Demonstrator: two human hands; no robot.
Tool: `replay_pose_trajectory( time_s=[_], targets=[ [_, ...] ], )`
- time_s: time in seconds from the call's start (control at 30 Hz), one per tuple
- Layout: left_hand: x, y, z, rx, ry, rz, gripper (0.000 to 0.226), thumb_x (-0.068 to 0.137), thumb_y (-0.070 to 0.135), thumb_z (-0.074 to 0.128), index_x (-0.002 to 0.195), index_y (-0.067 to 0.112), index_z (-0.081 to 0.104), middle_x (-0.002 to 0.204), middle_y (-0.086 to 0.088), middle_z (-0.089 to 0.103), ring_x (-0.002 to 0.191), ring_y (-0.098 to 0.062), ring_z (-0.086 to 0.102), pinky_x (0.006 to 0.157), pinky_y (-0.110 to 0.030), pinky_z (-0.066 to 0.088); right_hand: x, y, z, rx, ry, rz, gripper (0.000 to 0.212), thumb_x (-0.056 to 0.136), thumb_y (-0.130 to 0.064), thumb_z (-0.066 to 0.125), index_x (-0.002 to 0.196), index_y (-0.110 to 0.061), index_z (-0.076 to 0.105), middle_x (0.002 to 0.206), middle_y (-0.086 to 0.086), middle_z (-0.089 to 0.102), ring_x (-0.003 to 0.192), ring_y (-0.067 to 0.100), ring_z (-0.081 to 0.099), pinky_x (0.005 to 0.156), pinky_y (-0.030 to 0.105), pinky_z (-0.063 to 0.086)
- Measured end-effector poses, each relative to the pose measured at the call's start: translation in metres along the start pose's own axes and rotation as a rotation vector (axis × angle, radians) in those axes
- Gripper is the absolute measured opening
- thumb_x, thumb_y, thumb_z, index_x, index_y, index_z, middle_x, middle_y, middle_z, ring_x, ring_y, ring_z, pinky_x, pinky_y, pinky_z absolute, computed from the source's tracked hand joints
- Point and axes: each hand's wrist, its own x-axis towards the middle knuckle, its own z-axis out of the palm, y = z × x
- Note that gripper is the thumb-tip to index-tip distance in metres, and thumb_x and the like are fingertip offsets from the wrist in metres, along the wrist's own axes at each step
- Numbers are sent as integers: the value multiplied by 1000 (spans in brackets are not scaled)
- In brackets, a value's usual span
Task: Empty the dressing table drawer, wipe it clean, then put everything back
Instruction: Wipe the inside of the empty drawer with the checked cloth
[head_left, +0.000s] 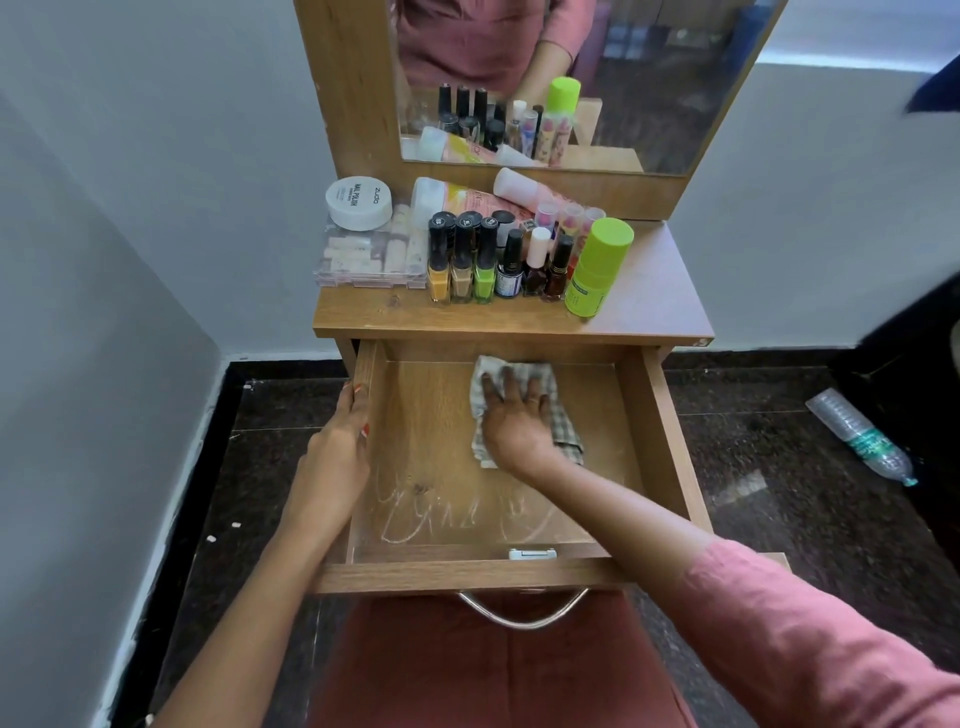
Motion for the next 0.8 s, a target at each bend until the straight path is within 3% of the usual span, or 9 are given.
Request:
replay_pose_trajectory(
  time_s=[0.23,0.4,0.8],
  targets=[
    [0,-1,2,-24,8,-1,49,95,0,33,142,12,27,154,-2,14,134,-30,36,108,-48,34,2,-8,4,-8,36,-75,55,99,-17,25,148,-21,2,157,5,-9,142,38,-12,116,49,-1],
    [-1,-1,2,-50,15,-6,49,95,-1,34,142,13,27,154,0,15,134,-28,36,109,-45,33,1,22,-4,41,114,9,54,99,-20,27,148,-22,6,157,6,-5,142,40,-11,115,52,0],
    [-1,-1,3,-59,18,5,49,95,0,34,142,12,27,154,-2,16,135,-28,34,109,-44,32,-2,66,-15,80,111,162,53,100,-22,26,148,-18,5,157,7,-2,142,40,-6,115,52,6]
  ],
)
